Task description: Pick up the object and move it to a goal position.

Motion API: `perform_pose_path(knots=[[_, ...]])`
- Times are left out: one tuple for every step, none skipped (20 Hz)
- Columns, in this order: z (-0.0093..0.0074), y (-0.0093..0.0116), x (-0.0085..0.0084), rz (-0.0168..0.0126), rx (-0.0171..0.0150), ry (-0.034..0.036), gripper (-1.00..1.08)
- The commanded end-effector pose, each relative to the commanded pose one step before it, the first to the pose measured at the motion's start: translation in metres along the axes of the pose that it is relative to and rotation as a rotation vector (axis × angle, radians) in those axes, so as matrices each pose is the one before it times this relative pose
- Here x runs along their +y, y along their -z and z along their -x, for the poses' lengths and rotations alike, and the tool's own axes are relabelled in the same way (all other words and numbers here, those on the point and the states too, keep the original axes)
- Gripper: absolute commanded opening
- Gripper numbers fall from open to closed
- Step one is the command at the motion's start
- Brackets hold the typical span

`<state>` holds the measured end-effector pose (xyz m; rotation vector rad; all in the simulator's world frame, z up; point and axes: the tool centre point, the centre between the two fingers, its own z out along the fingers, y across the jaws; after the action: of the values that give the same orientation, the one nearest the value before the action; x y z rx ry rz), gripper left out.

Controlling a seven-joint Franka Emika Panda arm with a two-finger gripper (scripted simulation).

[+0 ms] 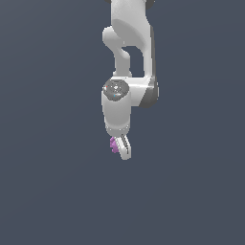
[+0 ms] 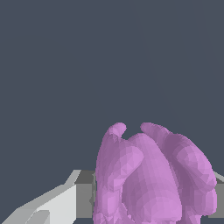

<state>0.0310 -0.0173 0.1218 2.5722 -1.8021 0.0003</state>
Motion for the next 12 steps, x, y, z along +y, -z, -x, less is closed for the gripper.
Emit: perform_pose_path(knots=[[0.00003,0.02481,-0.00648,-0.00047,0.00057,-0.00024,-1.00],[-0.00009,0.01028,-0.00281,0.00031,0.00054,-0.00030,-1.00],[0.00000,0.01050,-0.00290,0.00000,0.00000,0.00000,-1.00],[-0.00001,0.01062,-0.00296,0.00000,0.00000,0.00000,-1.00],[-0.00002,0.01069,-0.00301,0.00000,0.00000,0.00000,-1.00],[-0.00003,0.01072,-0.00306,0.00000,0.00000,0.00000,-1.00],[0.00002,0.01054,-0.00312,0.00035,0.00059,-0.00009,-1.00],[-0.00005,0.01047,-0.00307,0.00000,0.00000,0.00000,-1.00],[-0.00006,0.01006,-0.00299,0.00000,0.00000,0.00000,-1.00],[-0.00007,0.00939,-0.00284,0.00000,0.00000,0.00000,-1.00],[-0.00007,0.00873,-0.00268,0.00000,0.00000,0.00000,-1.00],[0.00015,0.00808,-0.00262,-0.00014,-0.00044,0.00052,-1.00]])
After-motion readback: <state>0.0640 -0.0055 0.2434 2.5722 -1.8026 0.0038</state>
